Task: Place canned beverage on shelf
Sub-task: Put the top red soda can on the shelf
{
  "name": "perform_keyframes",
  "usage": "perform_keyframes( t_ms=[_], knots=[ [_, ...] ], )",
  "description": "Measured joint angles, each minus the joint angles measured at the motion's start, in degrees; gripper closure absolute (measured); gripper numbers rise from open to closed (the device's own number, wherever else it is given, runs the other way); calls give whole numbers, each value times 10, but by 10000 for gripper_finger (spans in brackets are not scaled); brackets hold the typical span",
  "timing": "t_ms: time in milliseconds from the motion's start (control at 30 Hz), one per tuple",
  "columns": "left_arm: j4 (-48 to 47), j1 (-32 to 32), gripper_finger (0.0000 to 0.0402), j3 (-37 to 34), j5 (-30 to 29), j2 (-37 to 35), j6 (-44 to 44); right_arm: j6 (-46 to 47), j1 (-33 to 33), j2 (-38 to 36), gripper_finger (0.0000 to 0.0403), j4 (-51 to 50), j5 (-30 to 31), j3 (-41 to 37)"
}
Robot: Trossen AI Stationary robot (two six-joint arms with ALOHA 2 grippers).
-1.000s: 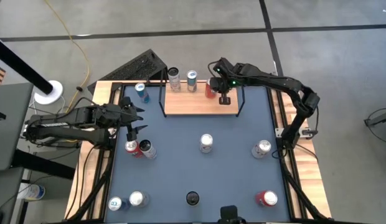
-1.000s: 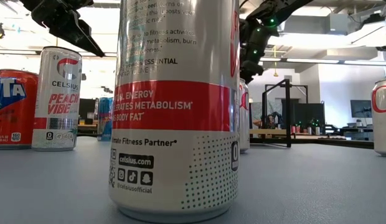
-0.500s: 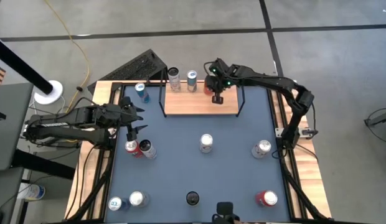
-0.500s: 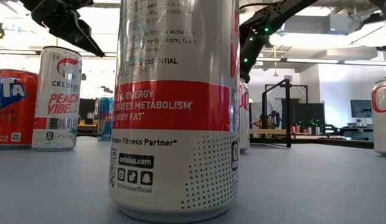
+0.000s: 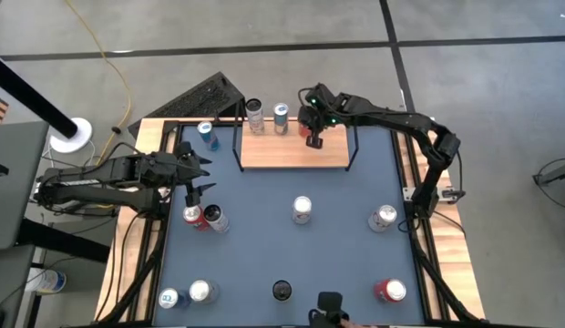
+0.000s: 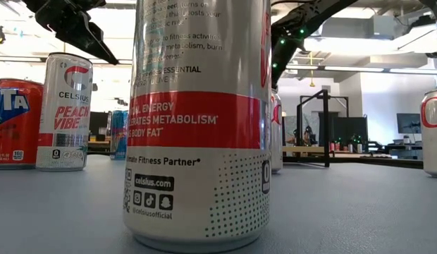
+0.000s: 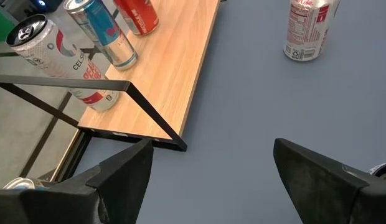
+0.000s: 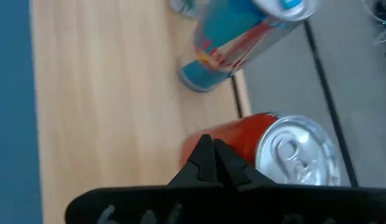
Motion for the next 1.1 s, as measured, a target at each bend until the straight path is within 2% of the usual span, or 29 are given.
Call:
perform_keyframes(
  t_ms=[1100],
  knots=[
    [0,0,79,0,3,0,0,37,-6,0,403,43,-3,0]
  ],
)
